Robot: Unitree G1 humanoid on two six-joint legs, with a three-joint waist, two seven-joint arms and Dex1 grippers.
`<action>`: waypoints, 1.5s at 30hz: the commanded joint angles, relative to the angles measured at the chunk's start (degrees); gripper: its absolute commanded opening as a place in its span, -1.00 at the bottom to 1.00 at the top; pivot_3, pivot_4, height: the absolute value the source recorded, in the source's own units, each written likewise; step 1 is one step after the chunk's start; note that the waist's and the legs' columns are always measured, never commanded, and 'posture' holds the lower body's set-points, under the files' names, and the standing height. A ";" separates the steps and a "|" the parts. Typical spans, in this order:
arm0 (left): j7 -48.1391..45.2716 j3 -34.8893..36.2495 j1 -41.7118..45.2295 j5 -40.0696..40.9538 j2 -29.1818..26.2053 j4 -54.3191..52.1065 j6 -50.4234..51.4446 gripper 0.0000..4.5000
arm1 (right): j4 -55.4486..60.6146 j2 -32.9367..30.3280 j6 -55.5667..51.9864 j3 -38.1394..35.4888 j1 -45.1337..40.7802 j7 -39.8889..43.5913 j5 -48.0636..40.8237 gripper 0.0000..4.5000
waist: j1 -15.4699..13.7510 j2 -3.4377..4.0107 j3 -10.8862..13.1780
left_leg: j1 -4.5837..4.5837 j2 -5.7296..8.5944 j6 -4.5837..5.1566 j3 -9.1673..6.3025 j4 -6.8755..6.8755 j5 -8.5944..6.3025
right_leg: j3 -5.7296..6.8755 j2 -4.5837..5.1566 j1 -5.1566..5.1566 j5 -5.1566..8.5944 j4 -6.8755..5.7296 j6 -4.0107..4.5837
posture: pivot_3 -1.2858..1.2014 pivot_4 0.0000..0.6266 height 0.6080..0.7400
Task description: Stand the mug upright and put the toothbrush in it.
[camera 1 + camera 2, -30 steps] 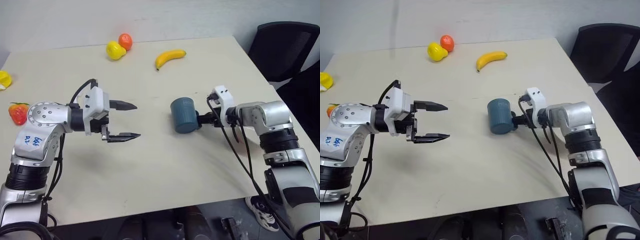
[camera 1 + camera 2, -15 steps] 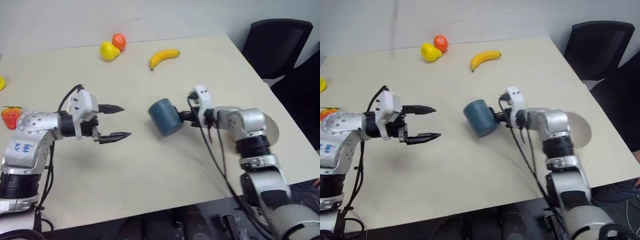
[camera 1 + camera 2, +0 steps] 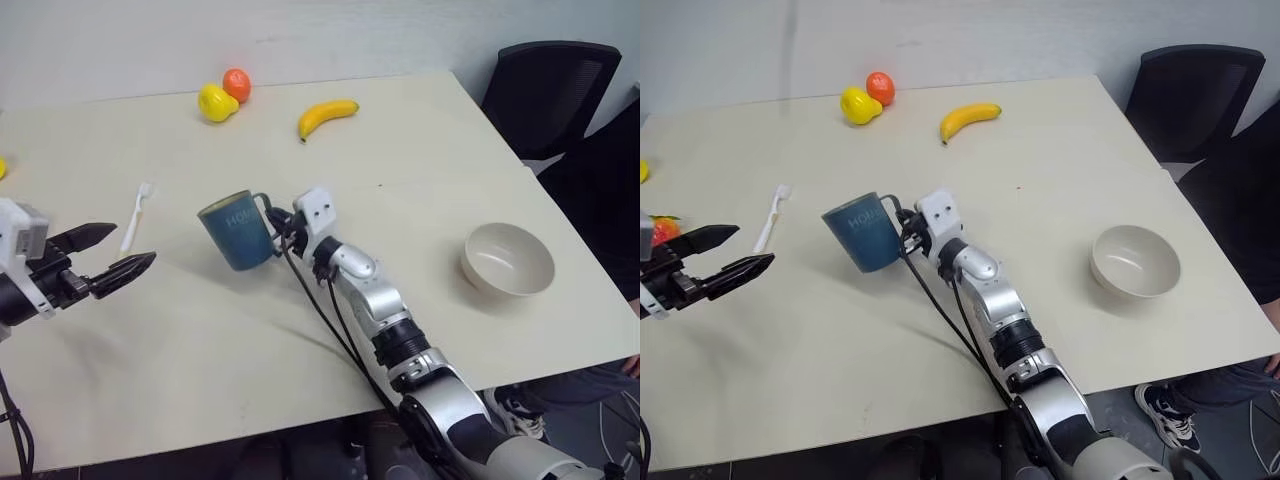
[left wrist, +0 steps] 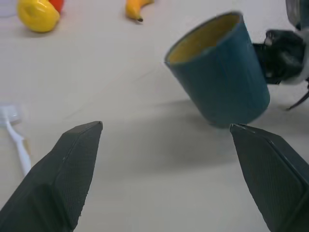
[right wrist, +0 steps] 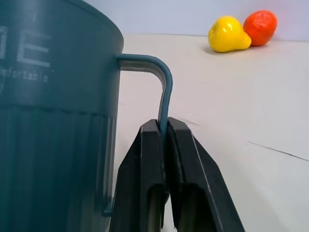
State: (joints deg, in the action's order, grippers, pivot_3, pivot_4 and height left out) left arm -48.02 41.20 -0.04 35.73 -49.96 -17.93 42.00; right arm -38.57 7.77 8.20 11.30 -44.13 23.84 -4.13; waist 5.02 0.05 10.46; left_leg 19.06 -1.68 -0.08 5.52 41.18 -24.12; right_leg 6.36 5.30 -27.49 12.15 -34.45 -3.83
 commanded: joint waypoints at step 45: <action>23.66 -39.12 67.72 -35.93 11.24 87.20 -22.48 1.00 | 73.73 -54.17 -72.28 -33.77 10.77 17.16 -58.93 0.98 | -4.89 -0.66 -0.15 | -0.13 0.18 0.09 0.18 0.01 0.05 | 0.11 0.08 0.09 0.00 -0.14 0.01 | 0.03 -0.52 1.00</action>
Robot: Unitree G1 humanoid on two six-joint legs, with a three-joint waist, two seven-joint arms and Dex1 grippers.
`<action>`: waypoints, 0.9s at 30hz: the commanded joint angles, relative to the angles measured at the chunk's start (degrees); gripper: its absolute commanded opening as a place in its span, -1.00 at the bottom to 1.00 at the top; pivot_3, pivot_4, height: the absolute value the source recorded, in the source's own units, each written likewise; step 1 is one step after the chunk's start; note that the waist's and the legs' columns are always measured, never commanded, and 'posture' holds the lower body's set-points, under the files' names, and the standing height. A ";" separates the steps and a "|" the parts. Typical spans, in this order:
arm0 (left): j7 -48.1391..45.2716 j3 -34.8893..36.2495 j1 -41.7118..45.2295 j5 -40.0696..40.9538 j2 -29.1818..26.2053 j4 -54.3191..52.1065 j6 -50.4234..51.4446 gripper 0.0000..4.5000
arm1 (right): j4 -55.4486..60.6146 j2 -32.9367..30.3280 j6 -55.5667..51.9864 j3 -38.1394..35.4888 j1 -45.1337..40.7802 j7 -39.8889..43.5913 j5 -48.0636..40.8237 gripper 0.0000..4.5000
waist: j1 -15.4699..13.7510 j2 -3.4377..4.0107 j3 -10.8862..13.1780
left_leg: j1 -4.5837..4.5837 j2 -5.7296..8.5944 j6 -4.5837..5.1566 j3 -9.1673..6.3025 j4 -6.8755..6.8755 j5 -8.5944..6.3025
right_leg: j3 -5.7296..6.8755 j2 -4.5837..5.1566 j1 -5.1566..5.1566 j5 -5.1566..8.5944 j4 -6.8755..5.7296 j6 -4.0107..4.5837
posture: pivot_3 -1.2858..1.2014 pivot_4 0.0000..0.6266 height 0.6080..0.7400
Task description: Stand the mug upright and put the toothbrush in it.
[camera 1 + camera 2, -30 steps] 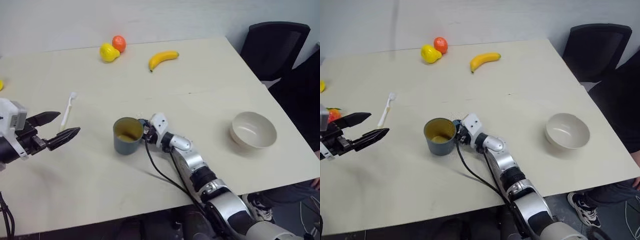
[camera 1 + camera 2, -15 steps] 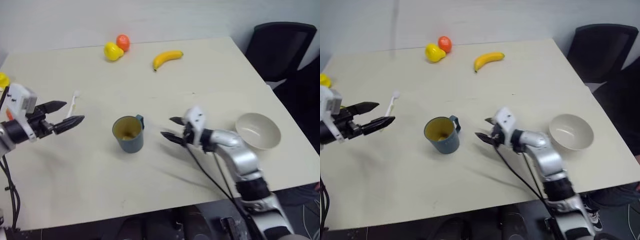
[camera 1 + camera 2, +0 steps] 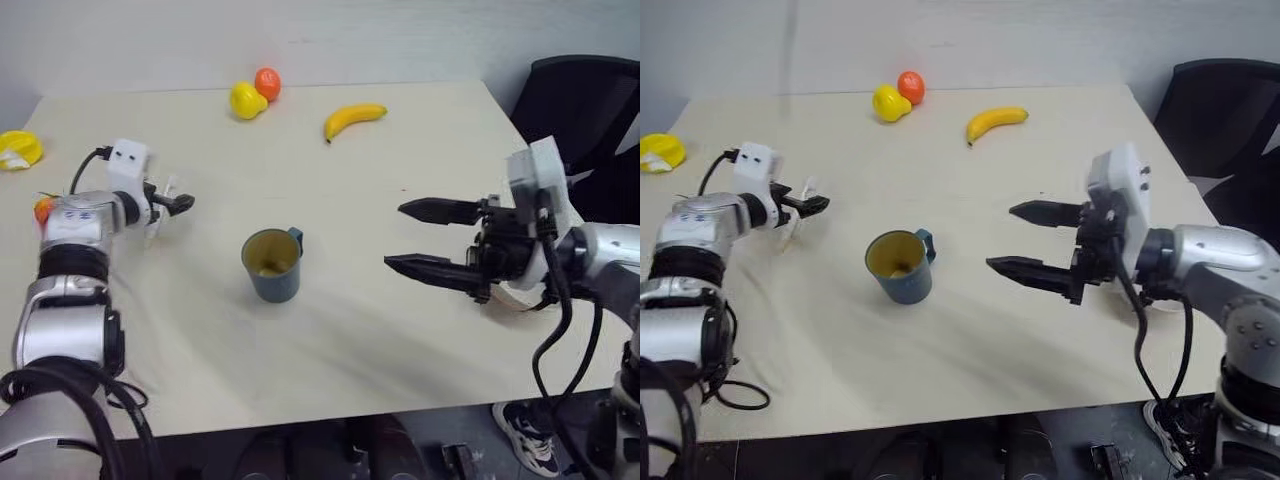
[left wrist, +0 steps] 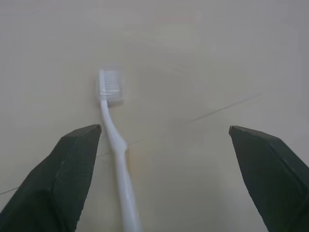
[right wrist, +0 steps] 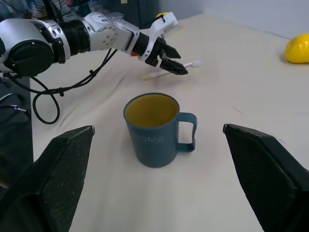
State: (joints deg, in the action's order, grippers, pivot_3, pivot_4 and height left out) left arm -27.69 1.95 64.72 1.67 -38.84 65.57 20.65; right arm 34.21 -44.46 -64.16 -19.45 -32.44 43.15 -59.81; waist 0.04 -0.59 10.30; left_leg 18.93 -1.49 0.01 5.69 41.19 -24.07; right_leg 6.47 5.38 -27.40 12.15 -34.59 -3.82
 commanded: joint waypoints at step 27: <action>10.28 5.90 4.09 -1.97 0.86 9.25 5.52 0.33 | 0.01 -8.62 5.91 -2.64 2.81 -8.49 -10.58 1.00 | -0.20 -0.18 -0.02 | 0.07 0.00 0.03 -0.01 0.10 0.03 | 0.04 0.07 0.01 -0.03 -0.02 -0.06 | 0.03 -0.52 1.00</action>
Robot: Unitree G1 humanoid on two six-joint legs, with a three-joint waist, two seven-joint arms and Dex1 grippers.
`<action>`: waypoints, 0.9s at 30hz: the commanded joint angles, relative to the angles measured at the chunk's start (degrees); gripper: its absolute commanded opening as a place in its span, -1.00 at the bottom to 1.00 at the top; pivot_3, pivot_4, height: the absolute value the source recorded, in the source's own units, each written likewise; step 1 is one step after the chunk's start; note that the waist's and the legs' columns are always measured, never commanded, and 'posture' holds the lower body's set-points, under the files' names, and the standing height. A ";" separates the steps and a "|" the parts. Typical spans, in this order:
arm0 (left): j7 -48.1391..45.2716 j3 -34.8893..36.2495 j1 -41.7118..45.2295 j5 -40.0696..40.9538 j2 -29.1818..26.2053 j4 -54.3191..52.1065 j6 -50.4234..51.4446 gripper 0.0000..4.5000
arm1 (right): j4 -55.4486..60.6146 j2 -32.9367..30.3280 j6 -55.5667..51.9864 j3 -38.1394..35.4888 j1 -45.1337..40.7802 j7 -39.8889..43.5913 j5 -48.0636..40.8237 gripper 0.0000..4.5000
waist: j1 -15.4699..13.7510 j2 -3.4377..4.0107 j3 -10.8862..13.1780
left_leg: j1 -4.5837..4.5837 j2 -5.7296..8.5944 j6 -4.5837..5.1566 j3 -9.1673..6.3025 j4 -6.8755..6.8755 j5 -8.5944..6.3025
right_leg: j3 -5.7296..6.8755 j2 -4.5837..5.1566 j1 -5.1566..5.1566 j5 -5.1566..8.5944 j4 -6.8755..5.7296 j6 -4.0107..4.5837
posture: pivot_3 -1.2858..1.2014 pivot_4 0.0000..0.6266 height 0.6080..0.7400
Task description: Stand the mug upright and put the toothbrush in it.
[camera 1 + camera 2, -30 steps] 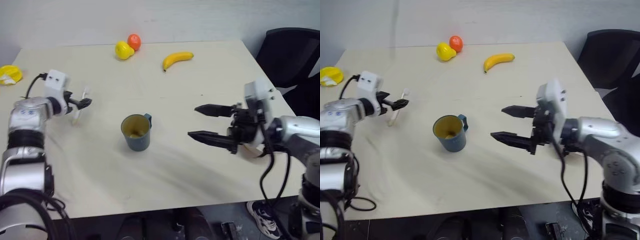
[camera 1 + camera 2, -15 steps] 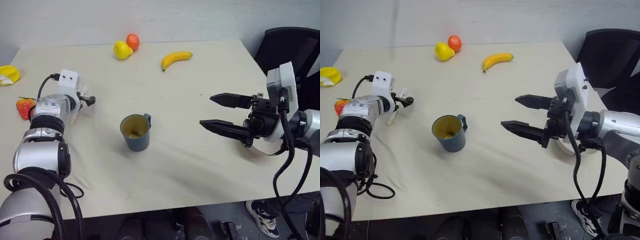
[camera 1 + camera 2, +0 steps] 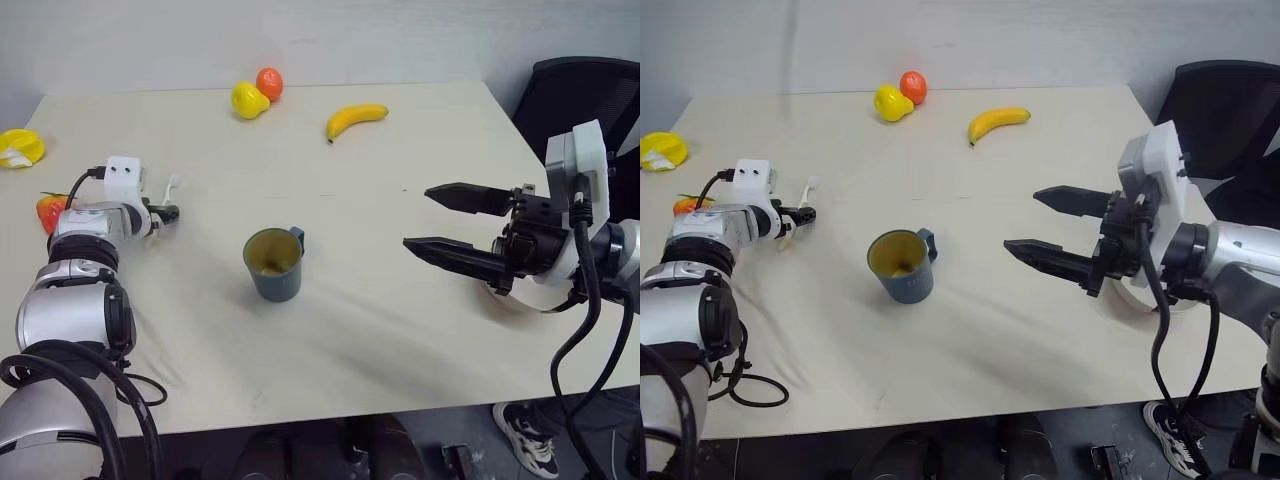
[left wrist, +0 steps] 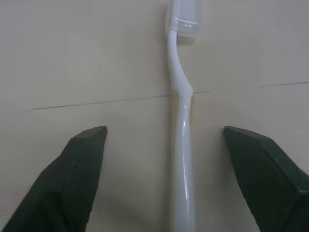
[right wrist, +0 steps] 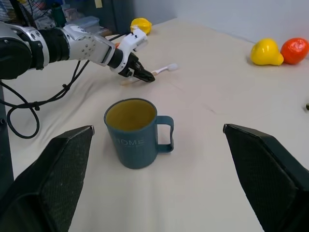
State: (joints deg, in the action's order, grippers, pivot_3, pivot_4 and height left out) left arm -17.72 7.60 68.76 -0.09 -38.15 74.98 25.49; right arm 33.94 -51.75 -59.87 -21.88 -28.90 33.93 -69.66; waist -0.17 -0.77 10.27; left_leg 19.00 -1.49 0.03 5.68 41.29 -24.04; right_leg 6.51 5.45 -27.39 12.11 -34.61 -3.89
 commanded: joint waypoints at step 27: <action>-27.22 17.88 -22.10 43.83 7.01 -67.74 21.02 -0.94 | 1.04 -5.76 2.86 -1.47 5.68 0.69 -5.94 1.00 | 0.16 -0.09 0.04 | 0.13 -0.09 -0.01 -0.11 0.18 0.00 | -0.01 0.04 -0.04 -0.01 -0.02 -0.01 | 0.03 -0.52 1.00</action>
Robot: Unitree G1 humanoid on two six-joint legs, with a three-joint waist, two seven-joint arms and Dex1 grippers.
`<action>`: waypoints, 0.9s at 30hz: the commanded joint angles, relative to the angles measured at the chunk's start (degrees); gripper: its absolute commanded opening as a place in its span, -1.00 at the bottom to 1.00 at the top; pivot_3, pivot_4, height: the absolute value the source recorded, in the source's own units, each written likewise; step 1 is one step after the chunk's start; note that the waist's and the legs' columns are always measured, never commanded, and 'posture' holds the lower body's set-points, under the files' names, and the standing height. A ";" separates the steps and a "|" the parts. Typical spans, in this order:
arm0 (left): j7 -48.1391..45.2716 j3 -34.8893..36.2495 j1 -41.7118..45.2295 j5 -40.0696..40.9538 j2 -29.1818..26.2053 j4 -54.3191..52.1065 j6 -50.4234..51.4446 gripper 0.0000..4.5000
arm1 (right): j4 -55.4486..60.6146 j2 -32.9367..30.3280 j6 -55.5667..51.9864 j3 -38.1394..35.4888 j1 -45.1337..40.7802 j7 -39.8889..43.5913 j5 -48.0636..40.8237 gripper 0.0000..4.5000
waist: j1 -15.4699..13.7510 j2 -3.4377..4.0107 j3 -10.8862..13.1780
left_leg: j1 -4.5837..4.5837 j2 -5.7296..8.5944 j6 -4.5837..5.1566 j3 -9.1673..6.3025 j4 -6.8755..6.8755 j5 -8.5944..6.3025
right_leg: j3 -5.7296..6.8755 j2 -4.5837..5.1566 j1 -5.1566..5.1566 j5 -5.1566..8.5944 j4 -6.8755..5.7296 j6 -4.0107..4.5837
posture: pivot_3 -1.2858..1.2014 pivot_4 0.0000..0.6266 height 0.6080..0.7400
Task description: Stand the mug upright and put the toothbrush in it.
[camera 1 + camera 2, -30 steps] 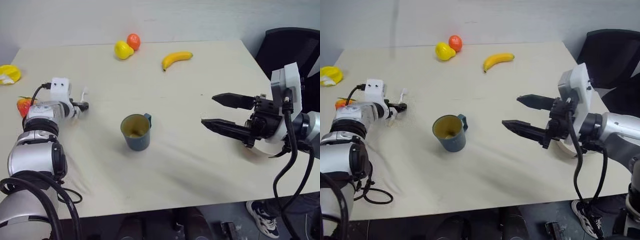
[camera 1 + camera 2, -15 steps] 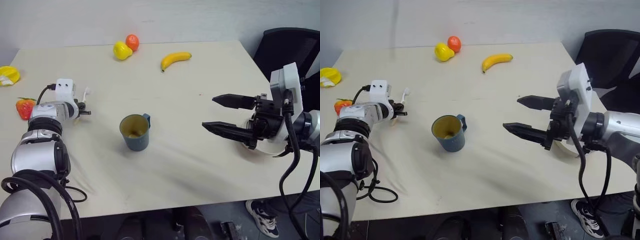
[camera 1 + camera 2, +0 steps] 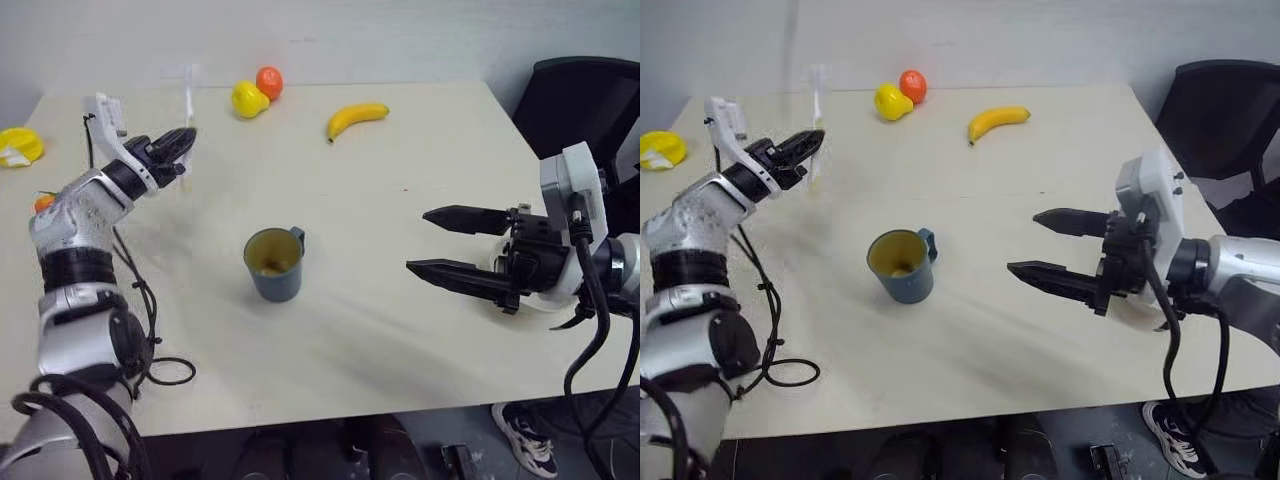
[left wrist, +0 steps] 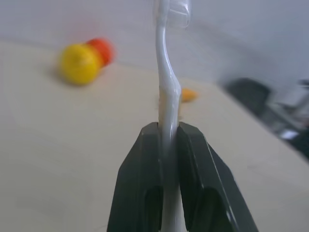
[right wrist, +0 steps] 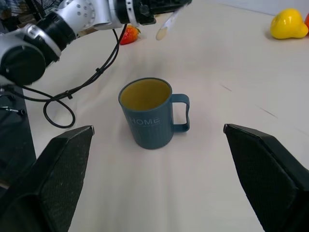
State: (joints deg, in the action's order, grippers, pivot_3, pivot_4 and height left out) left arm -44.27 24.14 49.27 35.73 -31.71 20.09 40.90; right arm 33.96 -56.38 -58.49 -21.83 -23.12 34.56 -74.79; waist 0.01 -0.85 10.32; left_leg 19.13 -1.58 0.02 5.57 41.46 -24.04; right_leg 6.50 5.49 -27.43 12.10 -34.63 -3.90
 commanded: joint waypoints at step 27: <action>5.75 -11.75 -22.56 6.28 11.51 -30.79 -8.03 -0.78 | -0.84 0.42 2.81 1.37 -1.74 -3.41 -2.74 1.00 | -1.50 0.02 -0.01 | -0.07 0.02 -0.05 -0.07 0.10 0.04 | -0.18 -0.10 0.17 -0.10 0.11 -0.03 | 0.03 -0.52 1.00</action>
State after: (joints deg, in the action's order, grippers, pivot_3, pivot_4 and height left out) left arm -38.18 12.32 26.49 42.29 -20.15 -10.26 34.46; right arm 32.97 -56.00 -56.57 -19.49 -24.51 31.65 -76.04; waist -1.49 -0.83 10.30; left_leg 19.06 -1.55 -0.03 5.51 41.56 -24.00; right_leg 6.32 5.39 -27.26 12.00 -34.51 -3.92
